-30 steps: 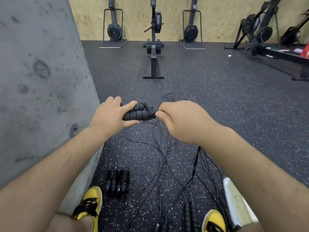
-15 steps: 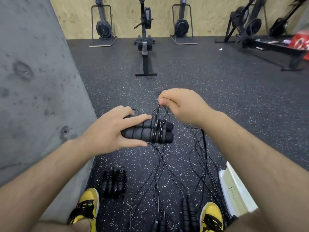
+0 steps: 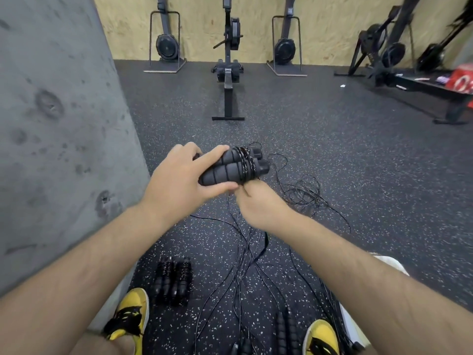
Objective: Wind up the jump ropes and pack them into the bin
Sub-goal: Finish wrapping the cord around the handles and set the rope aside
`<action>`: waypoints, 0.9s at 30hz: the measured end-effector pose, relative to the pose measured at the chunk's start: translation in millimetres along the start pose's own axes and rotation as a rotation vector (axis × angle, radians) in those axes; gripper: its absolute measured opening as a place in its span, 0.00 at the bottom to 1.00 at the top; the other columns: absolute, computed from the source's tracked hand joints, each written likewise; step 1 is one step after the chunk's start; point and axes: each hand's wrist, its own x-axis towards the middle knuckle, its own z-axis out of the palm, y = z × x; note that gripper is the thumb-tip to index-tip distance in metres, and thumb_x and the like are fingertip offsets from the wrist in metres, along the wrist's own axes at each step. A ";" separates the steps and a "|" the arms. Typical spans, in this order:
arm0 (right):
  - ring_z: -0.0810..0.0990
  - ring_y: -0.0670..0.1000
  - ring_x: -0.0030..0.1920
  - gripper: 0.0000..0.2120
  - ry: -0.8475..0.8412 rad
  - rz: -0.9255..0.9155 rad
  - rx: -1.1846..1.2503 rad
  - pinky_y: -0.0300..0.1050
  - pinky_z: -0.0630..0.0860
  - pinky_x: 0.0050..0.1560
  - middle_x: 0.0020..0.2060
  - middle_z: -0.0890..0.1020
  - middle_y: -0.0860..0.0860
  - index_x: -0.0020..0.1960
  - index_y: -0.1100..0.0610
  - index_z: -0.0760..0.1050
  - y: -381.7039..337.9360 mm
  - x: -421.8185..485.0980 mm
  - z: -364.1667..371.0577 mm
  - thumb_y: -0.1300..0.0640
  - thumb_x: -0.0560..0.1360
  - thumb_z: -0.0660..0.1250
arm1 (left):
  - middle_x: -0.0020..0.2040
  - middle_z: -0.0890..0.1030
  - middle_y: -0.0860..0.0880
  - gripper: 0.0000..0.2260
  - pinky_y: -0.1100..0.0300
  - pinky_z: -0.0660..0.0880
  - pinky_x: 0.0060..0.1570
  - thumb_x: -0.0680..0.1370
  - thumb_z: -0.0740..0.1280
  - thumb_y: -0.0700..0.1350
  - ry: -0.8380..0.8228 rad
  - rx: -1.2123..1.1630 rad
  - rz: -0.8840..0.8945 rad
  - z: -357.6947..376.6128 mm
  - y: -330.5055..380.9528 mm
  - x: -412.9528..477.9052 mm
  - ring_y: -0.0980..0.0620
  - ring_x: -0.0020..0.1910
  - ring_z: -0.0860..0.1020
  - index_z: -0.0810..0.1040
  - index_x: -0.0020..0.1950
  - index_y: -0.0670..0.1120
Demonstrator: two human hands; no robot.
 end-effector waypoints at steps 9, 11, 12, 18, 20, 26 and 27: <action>0.79 0.54 0.47 0.19 -0.204 0.045 -0.191 0.49 0.75 0.50 0.47 0.81 0.53 0.54 0.57 0.75 -29.4 -23.8 -8.0 0.47 0.85 0.50 | 0.45 0.74 0.44 0.34 0.51 0.73 0.39 0.72 0.63 0.72 -0.048 0.251 -0.066 9.3 -37.3 0.2 0.42 0.43 0.72 0.76 0.70 0.53; 0.77 0.52 0.42 0.18 -0.220 0.005 -0.288 0.45 0.71 0.39 0.44 0.79 0.53 0.51 0.58 0.74 -38.1 -30.0 -13.2 0.48 0.85 0.50 | 0.46 0.76 0.44 0.37 0.50 0.74 0.41 0.70 0.60 0.74 -0.093 0.237 -0.083 11.2 -41.2 -1.6 0.41 0.44 0.74 0.76 0.69 0.51; 0.74 0.52 0.40 0.17 -0.204 -0.031 -0.353 0.42 0.67 0.34 0.42 0.78 0.52 0.49 0.58 0.72 -42.0 -32.0 -17.5 0.49 0.85 0.51 | 0.47 0.77 0.44 0.38 0.48 0.75 0.42 0.70 0.59 0.75 -0.118 0.234 -0.079 12.6 -42.4 -2.2 0.40 0.45 0.74 0.76 0.68 0.49; 0.72 0.52 0.36 0.13 -0.043 -0.156 -0.518 0.46 0.61 0.32 0.36 0.76 0.49 0.46 0.55 0.73 -43.5 -30.2 -44.4 0.51 0.82 0.54 | 0.48 0.78 0.45 0.36 0.47 0.77 0.43 0.70 0.61 0.74 -0.168 0.263 -0.033 8.4 -35.9 -3.0 0.41 0.46 0.76 0.76 0.63 0.46; 0.73 0.53 0.36 0.12 -0.029 -0.192 -0.515 0.48 0.62 0.33 0.34 0.75 0.48 0.46 0.55 0.73 -40.5 -29.5 -47.7 0.51 0.82 0.55 | 0.47 0.77 0.47 0.35 0.49 0.76 0.40 0.71 0.60 0.75 -0.166 0.275 -0.007 6.0 -33.6 -5.0 0.42 0.46 0.77 0.76 0.59 0.46; 0.71 0.52 0.34 0.12 -0.018 -0.273 -0.449 0.48 0.61 0.35 0.31 0.72 0.46 0.43 0.54 0.70 -37.2 -28.5 -49.5 0.51 0.82 0.56 | 0.42 0.73 0.52 0.27 0.55 0.74 0.33 0.70 0.60 0.72 -0.197 0.266 0.040 0.0 -21.6 -11.2 0.46 0.41 0.77 0.72 0.53 0.51; 0.71 0.52 0.35 0.11 -0.014 -0.286 -0.472 0.48 0.61 0.36 0.32 0.72 0.46 0.44 0.54 0.70 -36.4 -27.1 -50.1 0.51 0.82 0.56 | 0.41 0.73 0.52 0.25 0.55 0.74 0.32 0.70 0.61 0.70 -0.201 0.279 0.064 -0.6 -19.9 -12.0 0.46 0.40 0.77 0.73 0.52 0.51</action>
